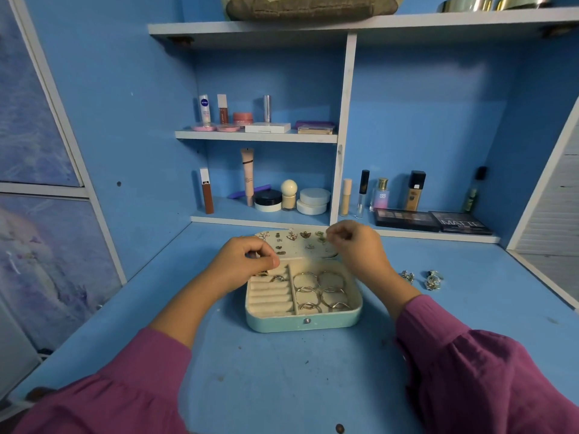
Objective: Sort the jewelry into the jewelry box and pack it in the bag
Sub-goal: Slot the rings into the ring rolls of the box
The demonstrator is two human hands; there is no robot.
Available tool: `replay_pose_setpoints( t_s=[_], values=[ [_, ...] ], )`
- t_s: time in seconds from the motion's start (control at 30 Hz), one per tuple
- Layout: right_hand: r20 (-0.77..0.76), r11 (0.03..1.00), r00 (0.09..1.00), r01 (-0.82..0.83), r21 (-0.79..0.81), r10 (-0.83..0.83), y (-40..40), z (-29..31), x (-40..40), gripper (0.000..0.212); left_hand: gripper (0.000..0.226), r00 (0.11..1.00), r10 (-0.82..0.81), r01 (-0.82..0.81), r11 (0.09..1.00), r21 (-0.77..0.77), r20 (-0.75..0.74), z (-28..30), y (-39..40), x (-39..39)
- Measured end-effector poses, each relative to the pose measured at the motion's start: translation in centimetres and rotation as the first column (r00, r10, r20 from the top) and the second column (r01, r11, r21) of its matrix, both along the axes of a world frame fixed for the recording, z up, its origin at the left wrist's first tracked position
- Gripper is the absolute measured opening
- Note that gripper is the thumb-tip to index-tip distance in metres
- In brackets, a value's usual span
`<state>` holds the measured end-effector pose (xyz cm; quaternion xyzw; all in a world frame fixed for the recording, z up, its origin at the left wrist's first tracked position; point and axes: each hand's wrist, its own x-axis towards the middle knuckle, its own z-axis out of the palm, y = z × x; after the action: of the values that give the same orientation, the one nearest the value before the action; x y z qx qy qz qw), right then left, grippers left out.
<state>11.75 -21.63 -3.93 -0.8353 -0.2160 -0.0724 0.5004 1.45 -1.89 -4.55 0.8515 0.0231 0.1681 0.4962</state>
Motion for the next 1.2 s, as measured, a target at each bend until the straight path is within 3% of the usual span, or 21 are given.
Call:
replay_pose_setpoints(
  t_s=[0.13, 0.23, 0.4, 0.73, 0.87, 1.03, 1.2],
  values=[
    [0.012, 0.968, 0.992, 0.124, -0.218, -0.125, -0.5, -1.5, 2.6, 0.030, 0.012, 0.998, 0.065, -0.064, 0.997, -0.051, 0.022, 0.0, -0.5, 0.5],
    [0.045, 0.896, 0.997, 0.079, -0.438, -0.066, 0.0, -2.3, 3.8, 0.038, 0.011, 0.997, 0.074, -0.072, 0.996, -0.048, 0.024, -0.1, -0.4, 0.7],
    [0.060, 0.740, 0.998, 0.040, -0.672, 0.000, 0.1, -2.5, 4.5, 0.041, 0.010, 0.998, 0.066, -0.066, 0.996, -0.055, 0.001, -0.2, -0.5, 0.6],
    [0.286, 0.560, 0.956, 0.270, -0.783, -0.061, -1.6, -1.3, 2.6, 0.035, 0.011, 0.996, 0.088, -0.089, 0.995, -0.056, -0.008, -0.3, -0.3, 0.3],
    [0.312, 0.503, 0.945, 0.316, -0.804, -0.095, -2.7, -0.6, 2.1, 0.034, 0.013, 0.996, 0.090, -0.089, 0.995, -0.053, 0.004, 0.0, -0.3, 0.0],
    [0.298, 0.518, 0.949, 0.309, -0.798, -0.108, -4.3, -0.1, 1.9, 0.033, 0.020, 0.993, 0.105, -0.099, 0.990, -0.104, 0.056, 0.7, -0.7, -0.1],
    [0.183, 0.739, 0.968, 0.250, -0.625, -0.173, -6.7, 1.0, 2.5, 0.018, 0.017, 0.984, 0.068, -0.048, 0.991, -0.124, 0.164, 2.5, -4.3, 0.2]
  ],
)
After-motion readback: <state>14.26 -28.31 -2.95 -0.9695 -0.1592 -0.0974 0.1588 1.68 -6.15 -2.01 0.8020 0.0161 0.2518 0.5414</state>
